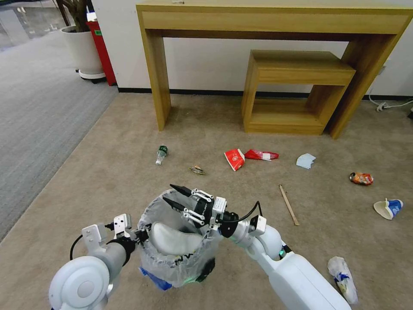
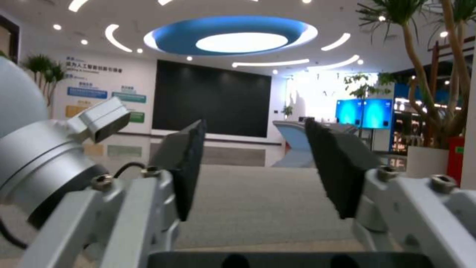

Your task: Pick up the trash bin and place the garbage on the floor into it.

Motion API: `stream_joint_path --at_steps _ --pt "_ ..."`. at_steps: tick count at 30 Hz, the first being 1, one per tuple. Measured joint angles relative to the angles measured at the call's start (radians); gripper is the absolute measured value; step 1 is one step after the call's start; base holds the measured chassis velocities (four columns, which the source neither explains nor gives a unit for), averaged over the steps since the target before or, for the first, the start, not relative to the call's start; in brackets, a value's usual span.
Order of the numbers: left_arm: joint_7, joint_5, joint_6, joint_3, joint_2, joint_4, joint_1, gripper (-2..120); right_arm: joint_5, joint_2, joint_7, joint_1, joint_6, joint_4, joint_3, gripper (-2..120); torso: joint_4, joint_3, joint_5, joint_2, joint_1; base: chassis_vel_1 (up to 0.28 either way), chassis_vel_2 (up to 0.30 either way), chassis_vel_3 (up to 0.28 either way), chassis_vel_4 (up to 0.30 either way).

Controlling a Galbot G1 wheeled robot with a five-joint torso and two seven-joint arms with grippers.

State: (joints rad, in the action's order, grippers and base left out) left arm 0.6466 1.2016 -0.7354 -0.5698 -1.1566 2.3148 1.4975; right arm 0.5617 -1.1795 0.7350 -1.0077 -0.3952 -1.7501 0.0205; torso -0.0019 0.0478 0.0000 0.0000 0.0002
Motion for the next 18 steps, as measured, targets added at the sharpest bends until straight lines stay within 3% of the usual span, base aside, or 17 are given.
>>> stream_joint_path --at_steps 12,15,17,18 --pt "0.016 0.033 0.0 -0.061 0.0 0.003 -0.013 0 0.013 0.034 -0.033 -0.045 0.007 -0.065 -0.053 98 0.0 0.0 0.0 0.0 0.0 0.0 0.0 0.0 0.0" --pt "0.021 0.042 0.0 -0.092 0.003 -0.003 -0.02 0 0.012 0.038 -0.095 -0.068 0.013 -0.092 -0.106 100 0.0 0.0 0.0 0.0 0.0 0.0 0.0 0.0 0.0" --pt "0.026 0.05 0.0 -0.132 0.009 -0.007 -0.029 0 -0.001 0.041 -0.178 -0.097 0.023 -0.114 -0.176 100 0.0 0.0 0.0 0.0 0.0 0.0 0.0 0.0 0.0" --pt "0.033 0.054 0.0 -0.166 0.012 -0.009 -0.038 0 -0.016 0.039 -0.269 -0.122 0.029 -0.128 -0.231 100 0.0 0.0 -0.0001 0.0 0.0 0.0 0.0 0.0 0.0"
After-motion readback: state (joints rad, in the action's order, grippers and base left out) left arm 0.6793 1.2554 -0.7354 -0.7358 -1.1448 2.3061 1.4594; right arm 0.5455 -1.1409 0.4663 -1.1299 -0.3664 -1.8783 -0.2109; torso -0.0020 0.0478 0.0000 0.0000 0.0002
